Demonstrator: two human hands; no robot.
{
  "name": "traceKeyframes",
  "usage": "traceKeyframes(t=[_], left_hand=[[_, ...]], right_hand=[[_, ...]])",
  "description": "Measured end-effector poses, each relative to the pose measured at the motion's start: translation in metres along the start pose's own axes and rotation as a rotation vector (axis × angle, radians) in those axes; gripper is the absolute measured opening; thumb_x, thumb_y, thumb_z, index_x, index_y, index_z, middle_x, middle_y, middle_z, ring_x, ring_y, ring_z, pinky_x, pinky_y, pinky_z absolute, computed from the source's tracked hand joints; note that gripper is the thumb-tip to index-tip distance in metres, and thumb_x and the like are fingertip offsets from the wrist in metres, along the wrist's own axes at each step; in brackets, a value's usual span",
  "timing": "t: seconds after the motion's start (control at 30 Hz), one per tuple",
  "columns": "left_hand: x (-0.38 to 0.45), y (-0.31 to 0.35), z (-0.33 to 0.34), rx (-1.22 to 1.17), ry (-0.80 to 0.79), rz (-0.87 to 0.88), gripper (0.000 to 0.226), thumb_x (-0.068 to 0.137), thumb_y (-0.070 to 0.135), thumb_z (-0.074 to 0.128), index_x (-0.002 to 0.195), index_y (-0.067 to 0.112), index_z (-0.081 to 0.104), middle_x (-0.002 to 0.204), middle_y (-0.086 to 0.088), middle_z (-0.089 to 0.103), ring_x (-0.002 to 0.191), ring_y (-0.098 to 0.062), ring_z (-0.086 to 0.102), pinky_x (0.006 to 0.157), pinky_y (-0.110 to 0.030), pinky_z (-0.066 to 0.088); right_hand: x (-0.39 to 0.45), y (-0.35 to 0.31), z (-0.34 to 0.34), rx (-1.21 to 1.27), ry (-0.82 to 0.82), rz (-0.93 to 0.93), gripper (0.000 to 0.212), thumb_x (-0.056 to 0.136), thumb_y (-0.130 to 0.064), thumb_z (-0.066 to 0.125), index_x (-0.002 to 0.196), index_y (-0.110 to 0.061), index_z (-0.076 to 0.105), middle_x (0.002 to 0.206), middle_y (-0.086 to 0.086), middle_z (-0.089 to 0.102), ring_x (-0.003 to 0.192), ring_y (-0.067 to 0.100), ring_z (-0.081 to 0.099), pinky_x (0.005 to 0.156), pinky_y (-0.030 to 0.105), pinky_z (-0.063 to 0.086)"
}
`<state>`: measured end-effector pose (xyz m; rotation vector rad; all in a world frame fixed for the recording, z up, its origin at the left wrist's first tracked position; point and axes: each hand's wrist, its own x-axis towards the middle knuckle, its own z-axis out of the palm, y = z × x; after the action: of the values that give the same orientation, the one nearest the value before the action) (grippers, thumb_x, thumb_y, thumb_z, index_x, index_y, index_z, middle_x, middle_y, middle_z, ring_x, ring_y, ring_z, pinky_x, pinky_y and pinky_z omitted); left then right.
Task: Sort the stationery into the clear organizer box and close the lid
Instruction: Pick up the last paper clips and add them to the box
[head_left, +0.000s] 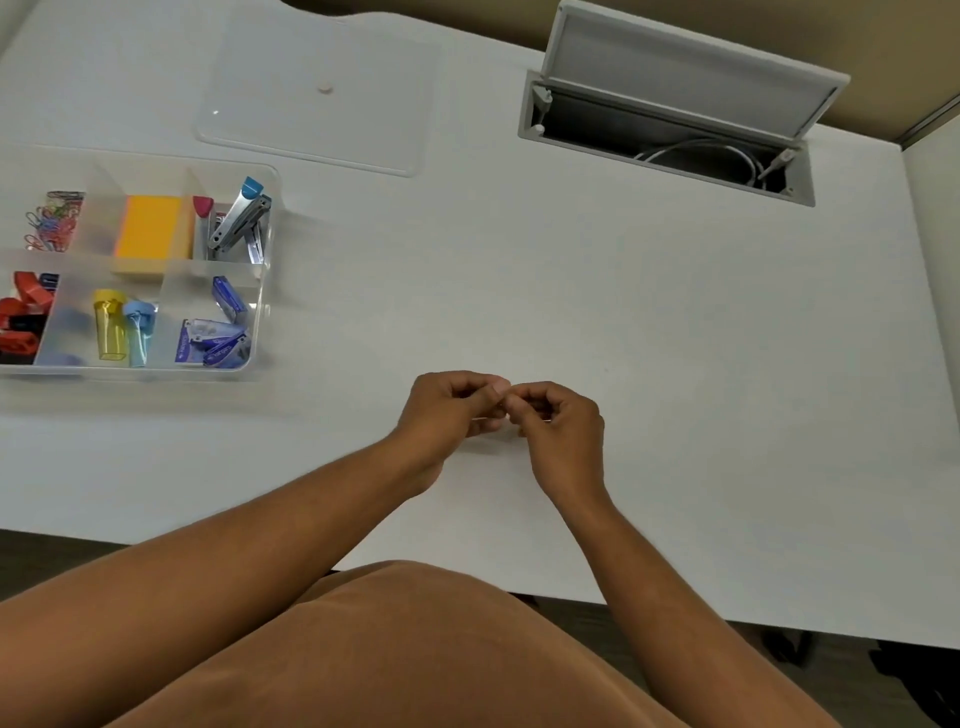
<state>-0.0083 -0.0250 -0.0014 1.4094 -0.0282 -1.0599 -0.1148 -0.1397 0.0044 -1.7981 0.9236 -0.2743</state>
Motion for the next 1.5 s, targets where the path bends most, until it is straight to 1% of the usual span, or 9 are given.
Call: traceKeyframes(t=[0.17, 0.33, 0.43, 0.67, 0.87, 1.07, 1.17, 1.37, 1.5], left_hand=[[0.002, 0.003, -0.005, -0.060, 0.044, -0.059, 0.014, 0.096, 0.015, 0.073, 0.098, 0.002, 0.076, 0.089, -0.014, 0.077, 0.082, -0.021, 0.075, 0.075, -0.029, 0.061], [0.008, 0.002, -0.009, -0.054, 0.105, -0.082, 0.012, 0.097, 0.014, 0.071, 0.096, 0.002, 0.073, 0.078, -0.006, 0.074, 0.074, -0.023, 0.076, 0.067, -0.028, 0.062], [0.008, 0.000, -0.016, -0.004, 0.096, -0.099, 0.010, 0.094, 0.011, 0.075, 0.095, 0.001, 0.074, 0.077, -0.008, 0.075, 0.074, -0.026, 0.078, 0.067, -0.027, 0.062], [0.006, -0.002, -0.024, 0.086, 0.035, -0.121, 0.015, 0.087, -0.001, 0.078, 0.101, 0.003, 0.077, 0.081, -0.013, 0.072, 0.077, -0.022, 0.077, 0.073, -0.025, 0.062], [0.000, -0.005, -0.017, 0.142, 0.028, -0.092, 0.009, 0.088, 0.004, 0.079, 0.097, 0.003, 0.079, 0.089, -0.012, 0.079, 0.084, -0.025, 0.079, 0.076, -0.027, 0.064], [-0.004, -0.013, -0.007, 0.142, 0.064, -0.034, 0.010, 0.095, 0.013, 0.074, 0.100, 0.005, 0.079, 0.093, -0.012, 0.080, 0.090, -0.025, 0.079, 0.083, -0.032, 0.063], [-0.006, -0.015, -0.005, -0.014, 0.076, -0.068, 0.014, 0.099, 0.014, 0.069, 0.102, 0.005, 0.079, 0.099, -0.011, 0.080, 0.095, -0.023, 0.078, 0.083, -0.029, 0.063], [-0.002, -0.011, -0.015, -0.220, 0.129, -0.171, 0.014, 0.092, 0.011, 0.076, 0.101, 0.000, 0.079, 0.100, -0.014, 0.079, 0.094, -0.026, 0.078, 0.084, -0.031, 0.063], [0.000, -0.008, -0.024, -0.234, 0.137, -0.208, 0.012, 0.083, 0.000, 0.081, 0.094, -0.003, 0.078, 0.093, -0.015, 0.079, 0.088, -0.028, 0.079, 0.076, -0.029, 0.064]], right_hand=[[-0.001, 0.003, -0.013, 0.076, -0.163, -0.002, 0.015, 0.088, -0.027, 0.079, 0.103, -0.031, 0.081, 0.095, -0.016, 0.079, 0.087, 0.007, 0.074, 0.080, 0.023, 0.059], [0.005, 0.025, -0.039, -0.552, -0.251, -0.302, 0.028, 0.096, -0.014, 0.068, 0.119, -0.027, 0.074, 0.113, -0.011, 0.066, 0.102, 0.009, 0.060, 0.086, 0.027, 0.050], [0.009, 0.031, -0.042, -0.712, -0.367, -0.389, 0.039, 0.098, -0.010, 0.064, 0.131, -0.032, 0.068, 0.122, -0.008, 0.055, 0.109, 0.013, 0.051, 0.085, 0.031, 0.050], [0.023, 0.032, -0.038, -0.681, -0.366, -0.456, 0.012, 0.095, -0.018, 0.072, 0.104, -0.022, 0.079, 0.099, -0.007, 0.058, 0.093, 0.017, 0.054, 0.076, 0.040, 0.050], [0.023, 0.031, -0.032, -0.791, -0.454, -0.450, 0.009, 0.102, -0.016, 0.056, 0.096, -0.019, 0.062, 0.100, -0.008, 0.052, 0.093, 0.015, 0.046, 0.073, 0.040, 0.050], [0.004, 0.019, -0.006, -0.161, -0.153, -0.026, 0.010, 0.098, -0.020, 0.064, 0.090, -0.023, 0.067, 0.087, -0.011, 0.070, 0.080, 0.006, 0.063, 0.069, 0.015, 0.047], [-0.002, 0.011, 0.011, 0.009, -0.090, 0.084, 0.008, 0.093, -0.024, 0.073, 0.086, -0.024, 0.076, 0.078, -0.010, 0.075, 0.069, 0.008, 0.070, 0.062, 0.017, 0.052], [-0.002, 0.001, 0.023, 0.064, -0.085, 0.115, 0.005, 0.084, -0.018, 0.082, 0.083, -0.022, 0.078, 0.075, -0.005, 0.077, 0.067, 0.016, 0.074, 0.070, 0.034, 0.062], [0.003, -0.004, 0.020, -0.038, -0.113, 0.054, 0.016, 0.077, -0.017, 0.086, 0.082, -0.026, 0.073, 0.077, -0.011, 0.074, 0.073, 0.009, 0.073, 0.070, 0.026, 0.059]])
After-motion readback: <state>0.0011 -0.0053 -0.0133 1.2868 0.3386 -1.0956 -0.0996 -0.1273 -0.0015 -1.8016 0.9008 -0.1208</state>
